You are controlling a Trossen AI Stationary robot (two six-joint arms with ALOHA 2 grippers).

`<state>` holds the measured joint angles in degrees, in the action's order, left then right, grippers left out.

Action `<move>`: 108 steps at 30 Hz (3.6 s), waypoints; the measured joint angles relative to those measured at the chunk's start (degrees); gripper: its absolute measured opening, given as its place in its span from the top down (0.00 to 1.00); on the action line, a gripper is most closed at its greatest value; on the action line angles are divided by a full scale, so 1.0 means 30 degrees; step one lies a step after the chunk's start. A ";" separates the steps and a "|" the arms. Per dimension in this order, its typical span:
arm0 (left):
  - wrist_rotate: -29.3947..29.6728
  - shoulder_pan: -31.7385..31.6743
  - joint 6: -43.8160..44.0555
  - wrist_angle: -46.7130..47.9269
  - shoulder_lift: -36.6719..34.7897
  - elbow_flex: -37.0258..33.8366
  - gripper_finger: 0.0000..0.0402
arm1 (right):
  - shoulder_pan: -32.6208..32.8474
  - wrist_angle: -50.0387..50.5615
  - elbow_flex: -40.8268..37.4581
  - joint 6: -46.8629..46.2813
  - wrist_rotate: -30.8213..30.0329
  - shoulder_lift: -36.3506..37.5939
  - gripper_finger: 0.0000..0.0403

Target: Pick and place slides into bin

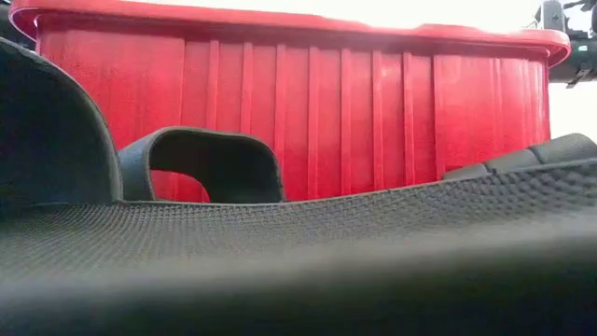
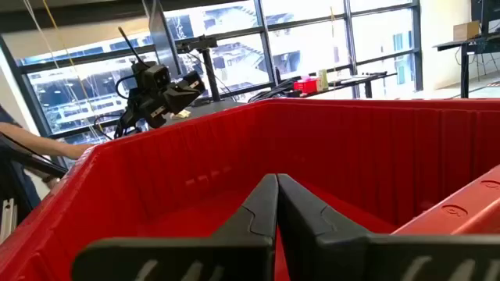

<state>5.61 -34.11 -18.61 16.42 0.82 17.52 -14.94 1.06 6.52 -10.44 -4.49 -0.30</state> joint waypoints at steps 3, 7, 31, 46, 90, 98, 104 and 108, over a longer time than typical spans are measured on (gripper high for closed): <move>0.0000 0.0000 0.0004 0.0001 0.0000 0.0000 0.94 | -0.0003 0.0000 0.0000 -0.0003 -0.0003 -0.0007 1.00; 0.0000 0.0000 0.0004 -0.0002 0.0000 0.0000 0.94 | -0.0007 0.0000 0.0000 -0.0005 -0.0006 -0.0001 1.00; 0.0000 0.0000 0.0007 0.0001 0.0000 0.0000 0.94 | -0.0001 0.0000 0.0000 -0.0001 -0.0006 -0.0002 1.00; 0.0000 -0.0001 0.0007 -0.0005 0.0000 0.0000 0.94 | 0.0000 0.0000 0.0000 0.0000 -0.0001 -0.0001 1.00; -0.1232 0.0000 0.7173 -0.4497 0.0007 -0.0036 0.94 | -0.0007 -0.0103 -0.0015 0.0001 0.0081 -0.0007 1.00; -0.3075 0.0000 0.7298 -0.7433 0.0007 -0.0015 0.94 | -0.0004 -0.1326 0.0014 -0.5666 0.0429 -0.0029 1.00; -0.3082 0.0000 0.7351 -0.7486 0.0007 -0.0015 0.94 | -0.0007 -0.4605 0.0109 -0.7000 0.0357 -0.0022 1.00; -0.3078 0.0000 0.8273 -0.7474 0.0007 -0.0015 0.94 | 0.0001 -0.8924 0.0135 -0.7015 0.0357 -0.0022 1.00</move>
<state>-3.63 -34.11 6.21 -6.00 0.84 17.47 -14.94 -25.71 6.93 -31.48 -3.42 -0.36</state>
